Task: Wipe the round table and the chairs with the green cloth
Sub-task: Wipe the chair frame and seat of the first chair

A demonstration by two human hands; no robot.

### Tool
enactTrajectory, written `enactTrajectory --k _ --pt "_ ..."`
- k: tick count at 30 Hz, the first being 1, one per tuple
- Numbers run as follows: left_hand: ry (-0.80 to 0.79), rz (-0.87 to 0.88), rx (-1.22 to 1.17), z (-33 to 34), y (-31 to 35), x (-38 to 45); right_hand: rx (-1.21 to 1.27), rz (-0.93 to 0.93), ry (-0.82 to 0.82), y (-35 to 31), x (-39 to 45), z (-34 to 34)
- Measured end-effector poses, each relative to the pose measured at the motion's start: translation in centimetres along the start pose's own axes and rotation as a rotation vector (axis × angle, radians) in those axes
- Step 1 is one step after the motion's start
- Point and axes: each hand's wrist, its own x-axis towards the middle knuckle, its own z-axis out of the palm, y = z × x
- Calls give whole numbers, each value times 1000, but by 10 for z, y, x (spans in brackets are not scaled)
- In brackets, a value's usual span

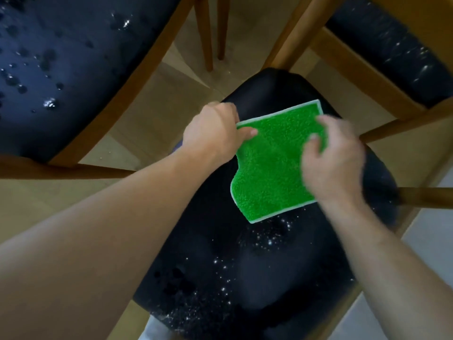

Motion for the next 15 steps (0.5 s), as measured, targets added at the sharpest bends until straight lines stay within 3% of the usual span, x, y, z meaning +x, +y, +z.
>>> enactTrajectory --k 2,4,9,12,15 --pt "95 -12 36 2 -5 -2 -91 -77 -302 -11 -8 25" --pt "131 8 61 1 -16 -6 -240 22 -463 -5 1 46" --pt "31 15 56 -6 -54 -25 -348 31 -301 10 20 62" --pt "-128 -148 58 -5 -72 -37 -381 8 -252 1 -5 70" --pt "-253 -347 -211 5 -78 -46 -416 -206 -335 -13 -82 83"
